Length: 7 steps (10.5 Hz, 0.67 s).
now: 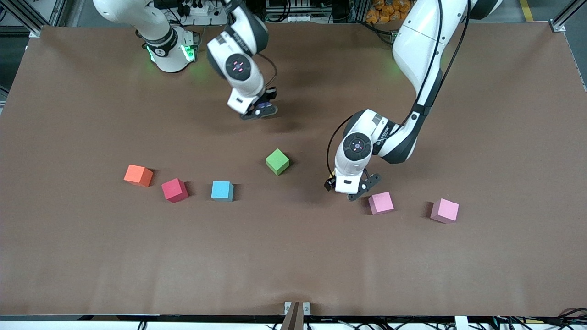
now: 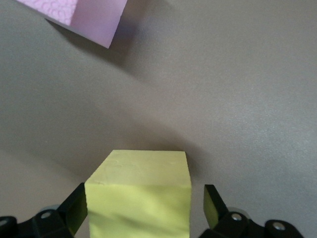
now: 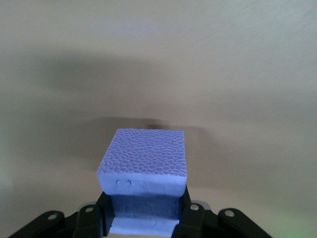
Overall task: Arrange blocks into number 1
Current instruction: 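Place the purple block mid-table with the right gripper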
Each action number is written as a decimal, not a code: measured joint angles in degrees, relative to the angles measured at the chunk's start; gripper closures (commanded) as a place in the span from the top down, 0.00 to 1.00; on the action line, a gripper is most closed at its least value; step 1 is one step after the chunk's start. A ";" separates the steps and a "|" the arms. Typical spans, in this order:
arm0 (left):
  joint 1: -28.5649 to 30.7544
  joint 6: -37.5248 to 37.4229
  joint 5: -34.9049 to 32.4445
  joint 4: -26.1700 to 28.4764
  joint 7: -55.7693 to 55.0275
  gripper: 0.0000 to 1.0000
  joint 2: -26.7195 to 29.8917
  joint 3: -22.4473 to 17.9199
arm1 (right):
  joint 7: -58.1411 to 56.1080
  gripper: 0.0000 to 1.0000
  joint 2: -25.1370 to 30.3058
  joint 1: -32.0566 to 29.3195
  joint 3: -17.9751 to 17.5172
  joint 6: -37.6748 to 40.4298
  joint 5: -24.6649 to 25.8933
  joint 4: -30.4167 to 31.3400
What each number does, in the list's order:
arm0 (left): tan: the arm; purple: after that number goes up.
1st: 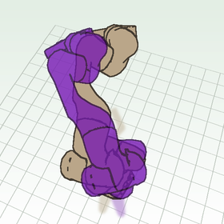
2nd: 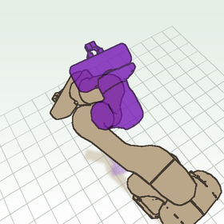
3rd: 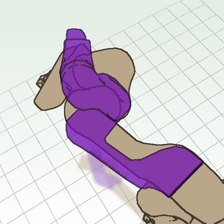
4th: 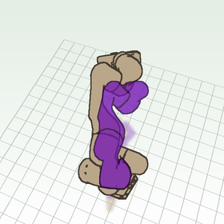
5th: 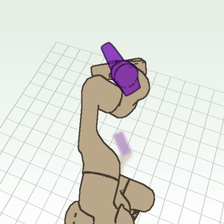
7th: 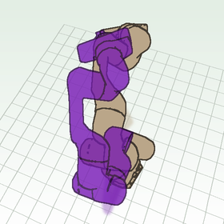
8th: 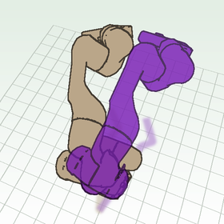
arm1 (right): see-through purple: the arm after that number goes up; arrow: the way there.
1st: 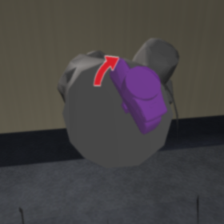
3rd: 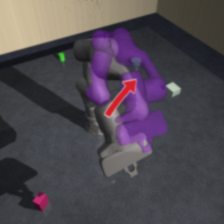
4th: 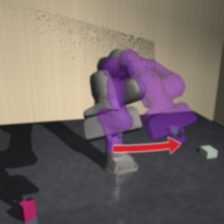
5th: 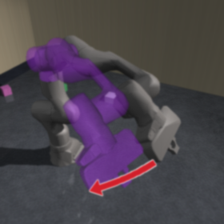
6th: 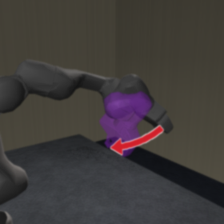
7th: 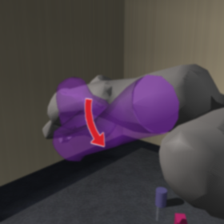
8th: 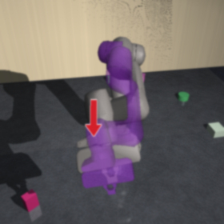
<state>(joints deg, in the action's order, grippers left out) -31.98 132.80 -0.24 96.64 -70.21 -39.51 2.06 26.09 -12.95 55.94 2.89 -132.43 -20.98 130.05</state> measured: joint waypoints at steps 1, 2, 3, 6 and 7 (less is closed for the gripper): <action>-0.04 0.00 -0.36 -0.01 0.00 0.00 -0.05 0.00 | 2.30 0.48 -2.00 2.52 -0.04 -0.42 -0.26 -1.93; -0.12 0.00 -0.76 -0.01 0.00 0.00 -0.12 0.01 | 4.08 0.49 -4.32 4.01 -0.07 -1.16 -0.30 -3.95; -0.19 0.04 -0.80 -0.04 0.00 0.00 -0.20 0.01 | 5.07 0.50 -6.52 4.74 -0.08 -1.66 -0.31 -5.89; -0.21 0.04 -0.84 -0.12 0.00 0.00 -0.21 -0.01 | 6.18 1.00 -8.99 4.89 0.09 -1.72 -0.35 -7.88; -0.22 0.04 -0.84 -0.12 0.00 0.00 -0.21 -0.01 | 7.67 1.00 -8.99 4.89 0.11 -1.71 -0.36 -8.01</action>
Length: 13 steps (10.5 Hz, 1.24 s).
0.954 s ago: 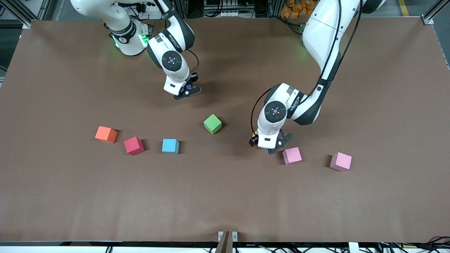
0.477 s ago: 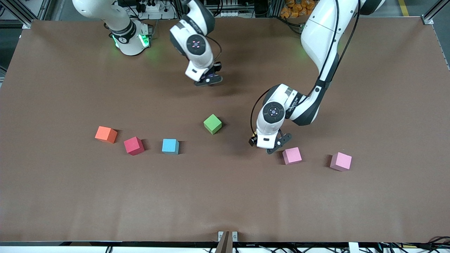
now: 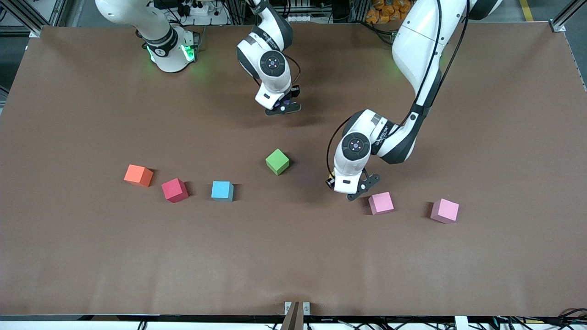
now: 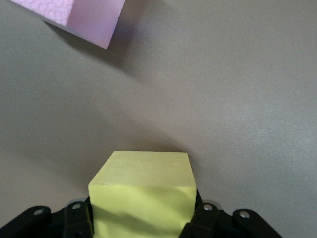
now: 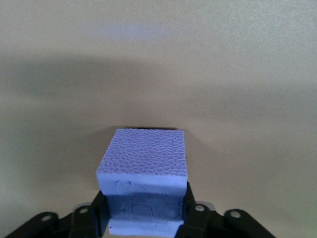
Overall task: Arrange blocks into number 1
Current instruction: 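Place the purple block mid-table with the right gripper, then place yellow against purple with the left gripper while the right gripper reaches green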
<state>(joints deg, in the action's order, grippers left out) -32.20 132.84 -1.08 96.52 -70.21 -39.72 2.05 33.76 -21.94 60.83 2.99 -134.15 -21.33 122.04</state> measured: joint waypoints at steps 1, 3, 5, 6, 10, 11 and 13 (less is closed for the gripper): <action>0.00 0.00 0.00 0.00 0.00 0.00 0.00 0.00 | 1.27 1.00 0.05 -0.02 0.04 0.03 0.00 -0.20; -0.01 0.00 0.00 -0.01 0.00 0.00 -0.01 -0.01 | 2.05 1.00 1.09 -0.65 0.38 1.95 -0.01 -1.11; -0.04 0.00 -0.04 -0.04 0.00 0.00 -0.01 -0.02 | 2.09 1.00 4.78 -3.35 0.62 8.61 -0.01 -2.11; -0.08 0.00 -0.17 -0.05 0.02 0.00 -0.01 -0.03 | 2.02 1.00 7.33 -5.30 0.69 11.92 0.18 -2.32; -1.54 -4.13 -0.38 0.12 0.17 0.00 2.25 1.83 | -13.89 1.00 13.85 -18.63 1.04 22.49 7.00 -3.12; -1.97 -5.74 -0.38 0.45 -0.15 0.00 3.93 4.14 | -19.68 1.00 13.57 -23.38 1.19 23.32 7.67 -3.89; -4.36 -6.90 -0.38 1.30 -2.15 0.00 5.68 7.74 | -24.58 1.00 11.54 -30.95 1.36 23.51 8.33 -6.86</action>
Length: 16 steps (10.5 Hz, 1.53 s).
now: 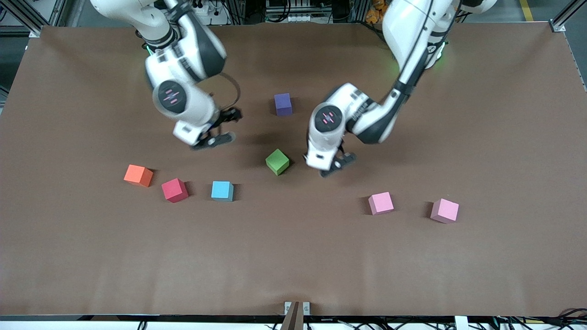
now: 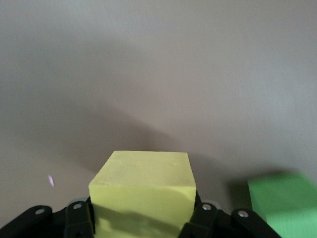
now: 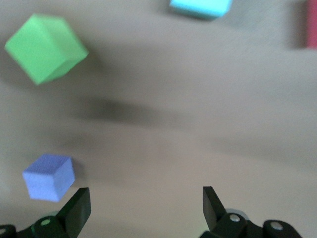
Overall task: Arrange blocks into number 1
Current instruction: 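Place yellow against purple with the left gripper while the right gripper reaches green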
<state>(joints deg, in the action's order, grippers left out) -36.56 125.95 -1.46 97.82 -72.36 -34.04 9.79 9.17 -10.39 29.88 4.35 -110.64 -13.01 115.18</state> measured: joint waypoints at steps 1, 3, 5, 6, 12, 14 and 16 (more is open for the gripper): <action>-2.59 0.03 0.00 0.38 -0.74 0.00 -0.07 0.40 | -0.51 1.00 -1.92 -2.63 0.00 0.03 0.07 -2.17; -7.06 1.52 -1.55 0.94 -1.49 0.00 -0.66 0.42 | -0.66 1.00 -6.87 -6.23 0.00 0.03 0.10 -6.95; -9.18 4.78 -3.37 1.44 -1.55 0.00 -1.40 0.43 | -0.59 1.00 -11.00 -8.05 0.03 0.03 0.09 -11.08; -9.99 6.58 -3.93 1.52 -1.54 0.00 -2.00 0.42 | -0.59 1.00 -12.79 -8.49 0.03 0.03 0.08 -13.06; -12.64 9.98 -4.14 3.02 -1.42 0.00 -3.61 1.33 | -0.24 1.00 -21.18 -8.45 -0.11 -0.19 -2.73 -21.77; -12.73 10.02 -4.14 3.63 -1.35 0.00 -3.62 1.97 | -0.19 1.00 -21.39 -8.31 0.48 -0.32 -5.39 -21.98; -12.78 10.26 -4.14 4.08 -1.26 0.00 -3.62 3.07 | -0.10 1.00 -21.47 -7.59 1.24 -0.32 -5.96 -21.99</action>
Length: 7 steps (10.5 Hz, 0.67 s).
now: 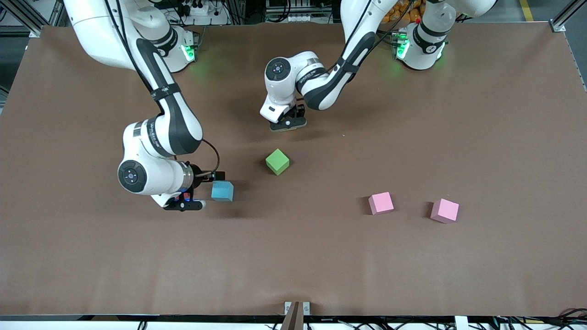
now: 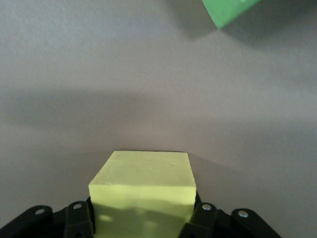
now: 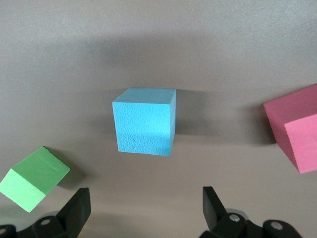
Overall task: Arrange blocks into number 1
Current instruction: 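Place yellow against purple with the left gripper while the right gripper reaches green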
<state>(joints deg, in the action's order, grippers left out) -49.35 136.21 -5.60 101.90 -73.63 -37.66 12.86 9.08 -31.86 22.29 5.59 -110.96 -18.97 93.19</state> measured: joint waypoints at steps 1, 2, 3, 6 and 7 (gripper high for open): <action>-0.02 0.10 0.00 0.12 0.00 0.00 0.00 0.52 | 0.15 1.00 -0.08 0.39 0.18 0.00 -0.01 0.00; -0.02 0.11 0.00 0.22 0.02 0.00 0.00 0.91 | 0.32 1.00 -0.16 0.70 0.29 0.00 -0.01 0.00; -0.03 0.11 0.00 0.37 0.03 0.00 0.01 1.34 | 0.40 1.00 -0.19 0.88 0.35 0.00 -0.02 0.00; -0.19 0.12 0.00 0.74 0.03 1.00 0.00 2.10 | 2.25 1.00 -0.40 1.13 0.50 -0.79 -0.76 0.00; -0.41 0.12 0.00 0.74 0.01 1.00 0.00 2.22 | 3.30 1.00 -0.50 1.53 0.51 -1.02 -0.93 0.00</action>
<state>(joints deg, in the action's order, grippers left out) -49.76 136.32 -5.60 102.64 -73.61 -37.66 15.08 12.37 -32.37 23.82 6.11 -111.98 -19.90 93.19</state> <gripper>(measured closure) 0.317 0.000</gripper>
